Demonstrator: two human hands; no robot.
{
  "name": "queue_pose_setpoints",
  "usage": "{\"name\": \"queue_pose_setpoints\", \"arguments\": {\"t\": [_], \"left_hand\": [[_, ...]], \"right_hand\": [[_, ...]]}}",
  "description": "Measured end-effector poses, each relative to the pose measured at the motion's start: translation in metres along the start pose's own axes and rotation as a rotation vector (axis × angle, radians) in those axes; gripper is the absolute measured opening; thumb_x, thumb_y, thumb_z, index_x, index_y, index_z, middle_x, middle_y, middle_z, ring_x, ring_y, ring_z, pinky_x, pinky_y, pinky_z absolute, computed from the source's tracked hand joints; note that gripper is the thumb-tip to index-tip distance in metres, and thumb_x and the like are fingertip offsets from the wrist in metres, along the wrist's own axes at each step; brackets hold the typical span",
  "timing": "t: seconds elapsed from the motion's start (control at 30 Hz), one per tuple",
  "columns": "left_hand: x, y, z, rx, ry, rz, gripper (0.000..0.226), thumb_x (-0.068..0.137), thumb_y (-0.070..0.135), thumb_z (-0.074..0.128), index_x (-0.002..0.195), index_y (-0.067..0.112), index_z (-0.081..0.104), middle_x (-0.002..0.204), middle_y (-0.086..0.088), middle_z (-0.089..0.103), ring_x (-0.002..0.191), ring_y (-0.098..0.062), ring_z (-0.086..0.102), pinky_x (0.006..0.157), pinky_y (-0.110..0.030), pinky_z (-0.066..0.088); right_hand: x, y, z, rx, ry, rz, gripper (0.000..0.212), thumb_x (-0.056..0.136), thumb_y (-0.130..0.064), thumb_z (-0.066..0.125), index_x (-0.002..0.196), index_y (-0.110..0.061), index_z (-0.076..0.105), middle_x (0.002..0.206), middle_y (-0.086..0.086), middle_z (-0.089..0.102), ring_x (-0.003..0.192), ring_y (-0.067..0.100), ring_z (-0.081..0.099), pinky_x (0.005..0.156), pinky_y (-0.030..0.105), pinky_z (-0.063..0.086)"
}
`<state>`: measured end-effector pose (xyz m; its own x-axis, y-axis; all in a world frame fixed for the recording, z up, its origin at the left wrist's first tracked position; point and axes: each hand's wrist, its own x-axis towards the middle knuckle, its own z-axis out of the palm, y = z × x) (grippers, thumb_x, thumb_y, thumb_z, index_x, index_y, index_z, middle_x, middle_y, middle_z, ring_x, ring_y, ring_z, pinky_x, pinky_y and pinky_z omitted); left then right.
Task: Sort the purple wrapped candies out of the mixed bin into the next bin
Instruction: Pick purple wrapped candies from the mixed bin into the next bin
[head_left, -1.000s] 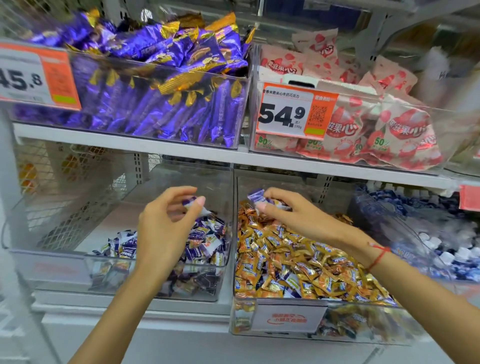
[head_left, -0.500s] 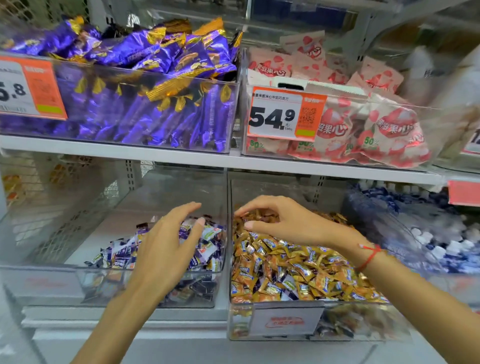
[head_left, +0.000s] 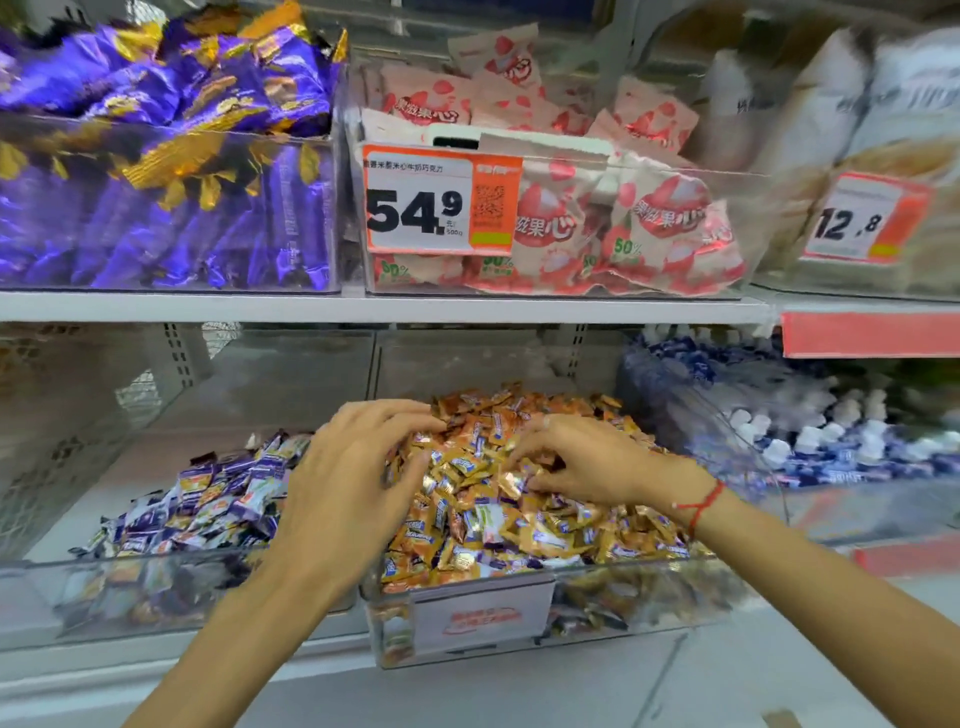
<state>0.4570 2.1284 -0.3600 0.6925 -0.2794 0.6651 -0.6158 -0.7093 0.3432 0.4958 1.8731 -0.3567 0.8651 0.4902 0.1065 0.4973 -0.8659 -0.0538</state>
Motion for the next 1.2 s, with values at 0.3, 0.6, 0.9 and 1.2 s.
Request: {"name": "queue_pose_setpoints", "arguments": {"t": [0.3, 0.6, 0.9, 1.2], "left_hand": [[0.032, 0.029, 0.063, 0.285, -0.759, 0.03, 0.035, 0.085, 0.041, 0.069, 0.116, 0.027, 0.061, 0.117, 0.006, 0.061, 0.107, -0.015, 0.056, 0.082, -0.029, 0.045], [0.039, 0.02, 0.054, 0.157, -0.547, 0.008, 0.012, 0.09, 0.03, 0.067, 0.1, 0.028, 0.072, 0.092, 0.016, 0.067, 0.08, -0.003, 0.058, 0.07, -0.023, 0.045], [0.031, 0.037, 0.043, -0.319, -0.203, -0.243, 0.007, 0.087, 0.034, 0.068, 0.088, 0.033, 0.074, 0.075, 0.028, 0.066, 0.073, 0.012, 0.064, 0.071, -0.015, 0.054], [0.036, 0.062, 0.019, -0.972, -0.096, -0.601, 0.026, 0.101, 0.031, 0.043, 0.104, 0.022, 0.067, 0.102, 0.002, 0.071, 0.088, -0.011, 0.071, 0.067, -0.022, 0.058]], "right_hand": [[-0.03, 0.04, -0.011, -0.035, 0.125, 0.234, 0.042, 0.096, -0.042, 0.052, 0.137, -0.034, 0.049, 0.125, -0.002, 0.061, 0.119, 0.02, 0.05, 0.093, 0.038, 0.044], [-0.053, 0.037, -0.026, 0.244, 0.072, 0.199, 0.013, 0.085, -0.027, 0.072, 0.096, -0.034, 0.073, 0.094, -0.018, 0.061, 0.084, 0.007, 0.06, 0.077, 0.035, 0.052], [-0.051, 0.017, -0.021, 0.438, 0.245, 0.285, 0.016, 0.079, -0.032, 0.078, 0.094, -0.028, 0.074, 0.088, -0.005, 0.071, 0.076, 0.01, 0.063, 0.073, 0.034, 0.054], [-0.018, -0.062, -0.04, 1.3, 0.405, 0.225, 0.023, 0.086, -0.009, 0.07, 0.102, -0.025, 0.072, 0.095, 0.005, 0.074, 0.091, 0.015, 0.07, 0.08, 0.018, 0.055]]}}
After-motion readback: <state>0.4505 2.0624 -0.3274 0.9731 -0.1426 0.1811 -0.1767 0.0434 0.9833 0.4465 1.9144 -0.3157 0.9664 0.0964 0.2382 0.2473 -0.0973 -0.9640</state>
